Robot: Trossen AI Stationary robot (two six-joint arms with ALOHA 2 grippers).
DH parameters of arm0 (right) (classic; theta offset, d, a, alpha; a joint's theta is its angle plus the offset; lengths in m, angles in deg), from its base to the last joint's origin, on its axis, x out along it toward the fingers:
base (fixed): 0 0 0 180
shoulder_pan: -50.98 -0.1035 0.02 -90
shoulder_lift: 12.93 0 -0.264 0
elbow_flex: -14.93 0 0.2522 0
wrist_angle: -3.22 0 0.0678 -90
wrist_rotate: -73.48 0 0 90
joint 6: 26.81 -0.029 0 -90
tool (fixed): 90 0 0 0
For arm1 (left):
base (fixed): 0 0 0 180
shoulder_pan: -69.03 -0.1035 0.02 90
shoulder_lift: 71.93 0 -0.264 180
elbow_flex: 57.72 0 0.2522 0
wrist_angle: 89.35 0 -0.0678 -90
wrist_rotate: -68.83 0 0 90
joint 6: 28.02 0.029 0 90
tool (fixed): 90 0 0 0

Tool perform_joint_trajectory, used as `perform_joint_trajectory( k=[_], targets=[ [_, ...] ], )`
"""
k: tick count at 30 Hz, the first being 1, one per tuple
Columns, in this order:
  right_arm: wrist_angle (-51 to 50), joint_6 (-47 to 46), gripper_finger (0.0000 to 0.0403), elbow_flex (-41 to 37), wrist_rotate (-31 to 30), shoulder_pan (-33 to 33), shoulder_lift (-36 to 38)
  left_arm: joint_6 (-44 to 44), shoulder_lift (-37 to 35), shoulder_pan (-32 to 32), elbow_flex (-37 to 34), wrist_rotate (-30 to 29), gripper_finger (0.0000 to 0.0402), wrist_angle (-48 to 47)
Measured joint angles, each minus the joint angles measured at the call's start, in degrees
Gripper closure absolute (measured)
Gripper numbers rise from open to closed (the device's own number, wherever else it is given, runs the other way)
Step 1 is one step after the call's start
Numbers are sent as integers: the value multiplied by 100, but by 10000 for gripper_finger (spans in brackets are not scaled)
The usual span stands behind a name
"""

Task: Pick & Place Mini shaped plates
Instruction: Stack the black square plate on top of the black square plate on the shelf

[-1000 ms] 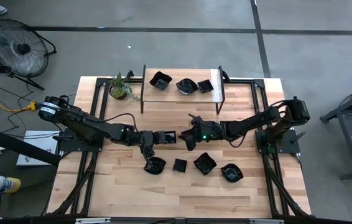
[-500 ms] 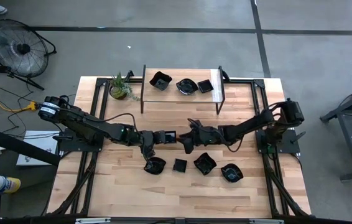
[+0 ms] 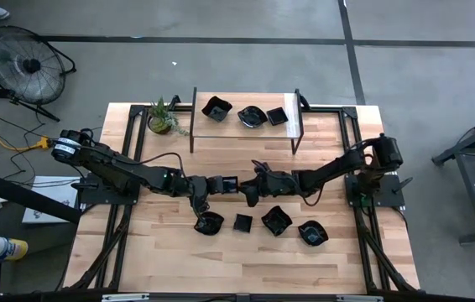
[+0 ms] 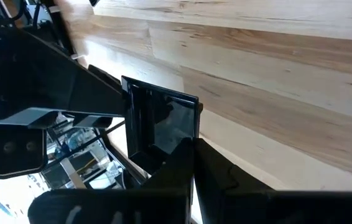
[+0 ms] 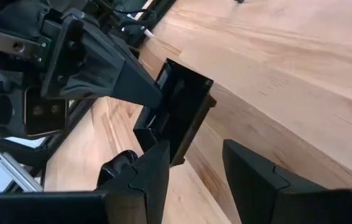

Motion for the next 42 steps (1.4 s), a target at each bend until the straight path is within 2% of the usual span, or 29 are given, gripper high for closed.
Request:
perform_joint_trajectory(
  k=[8, 20, 32, 42],
  targets=[
    [240, 58, 259, 0, 272, 116, 0, 0, 0, 0, 0, 24, 401, -1],
    [300, 170, 261, 0, 257, 116, 0, -2, 0, 0, 0, 31, 401, 1],
    [291, 266, 324, 0, 257, 116, 2, -2, 0, 0, 0, 42, 401, 7],
    [291, 323, 349, 0, 273, 116, 2, -2, 0, 0, 0, 39, 401, 42]
  ],
)
